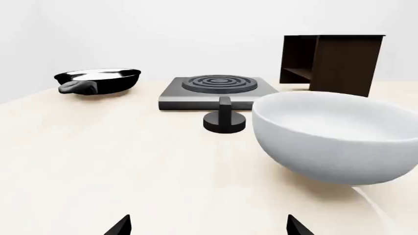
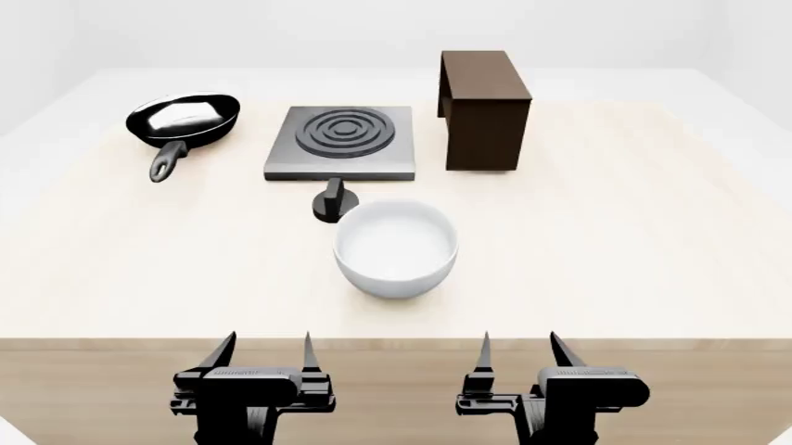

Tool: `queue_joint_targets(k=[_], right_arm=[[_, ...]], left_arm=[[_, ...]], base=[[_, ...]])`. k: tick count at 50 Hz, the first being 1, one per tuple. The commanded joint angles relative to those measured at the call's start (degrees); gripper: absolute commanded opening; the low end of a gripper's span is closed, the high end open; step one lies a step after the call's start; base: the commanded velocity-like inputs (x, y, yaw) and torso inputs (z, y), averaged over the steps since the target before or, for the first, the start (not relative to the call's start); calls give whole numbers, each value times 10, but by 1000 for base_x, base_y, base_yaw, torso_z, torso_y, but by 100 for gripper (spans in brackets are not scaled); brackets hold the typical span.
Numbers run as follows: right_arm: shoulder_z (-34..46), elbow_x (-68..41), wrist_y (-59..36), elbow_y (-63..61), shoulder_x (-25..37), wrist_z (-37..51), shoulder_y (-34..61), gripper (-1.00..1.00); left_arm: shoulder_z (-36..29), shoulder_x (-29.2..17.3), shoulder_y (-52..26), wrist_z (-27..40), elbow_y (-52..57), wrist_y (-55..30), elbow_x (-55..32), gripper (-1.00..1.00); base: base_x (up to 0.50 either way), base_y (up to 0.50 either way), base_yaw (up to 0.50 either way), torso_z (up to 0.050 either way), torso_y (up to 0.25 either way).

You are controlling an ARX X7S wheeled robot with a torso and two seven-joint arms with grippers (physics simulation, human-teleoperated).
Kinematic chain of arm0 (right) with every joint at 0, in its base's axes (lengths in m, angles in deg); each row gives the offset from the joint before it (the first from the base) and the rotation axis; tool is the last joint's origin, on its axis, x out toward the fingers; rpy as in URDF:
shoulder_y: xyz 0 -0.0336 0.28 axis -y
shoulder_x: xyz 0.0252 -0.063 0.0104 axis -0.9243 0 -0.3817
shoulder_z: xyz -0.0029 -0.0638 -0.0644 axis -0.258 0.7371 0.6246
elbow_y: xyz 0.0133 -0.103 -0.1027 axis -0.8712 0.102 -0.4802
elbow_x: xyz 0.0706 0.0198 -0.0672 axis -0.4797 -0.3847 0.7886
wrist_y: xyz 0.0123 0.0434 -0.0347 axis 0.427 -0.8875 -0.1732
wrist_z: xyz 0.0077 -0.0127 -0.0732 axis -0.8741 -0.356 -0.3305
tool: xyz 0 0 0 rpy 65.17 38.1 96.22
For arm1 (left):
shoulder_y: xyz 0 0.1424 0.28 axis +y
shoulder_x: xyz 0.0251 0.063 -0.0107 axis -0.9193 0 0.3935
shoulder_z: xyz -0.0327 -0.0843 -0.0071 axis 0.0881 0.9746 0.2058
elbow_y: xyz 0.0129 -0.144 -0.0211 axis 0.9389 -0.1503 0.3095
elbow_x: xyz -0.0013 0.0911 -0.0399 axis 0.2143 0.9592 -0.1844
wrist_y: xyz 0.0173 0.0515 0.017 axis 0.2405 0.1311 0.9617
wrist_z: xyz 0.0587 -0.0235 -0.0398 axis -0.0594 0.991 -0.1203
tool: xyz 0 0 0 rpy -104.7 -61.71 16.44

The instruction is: Turn on the stove.

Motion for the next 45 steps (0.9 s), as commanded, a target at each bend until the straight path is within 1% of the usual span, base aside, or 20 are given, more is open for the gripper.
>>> queue_joint_targets(k=[1,13,14,15,28,36,45], right_arm=[[10,-8,-5,-7,8,10,-2,100],[31,-28,-7,0,26,40,5,100],[32,-30,-7,-1,28,41,4,100],[5,-6,-9,-2,4,15,4,100],[34,-27,-2,0,28,41,4,100],[40,-51,-3,-3,35,38,2,100],[46,-63,-7,-6,42,45,3,100]], left_arm=[[-8,-7,0,8,1,0,-7,100],[-34,-27,-4,42,0,-11,-16,100],[-35,-28,-4,42,0,-10,-18,100],[-8,-5,-3,16,-1,-10,6,100],[-32,-28,-7,40,-6,-11,-22,100],[-41,-35,-6,50,-1,-14,-30,100],[-50,-42,-5,59,2,-17,-36,100]], base=[[0,0,0,0,0],[0,0,0,0,0],[0,0,0,0,0],[0,0,0,0,0],[0,0,0,0,0],[0,4,0,0,0],[0,457,0,0,0]])
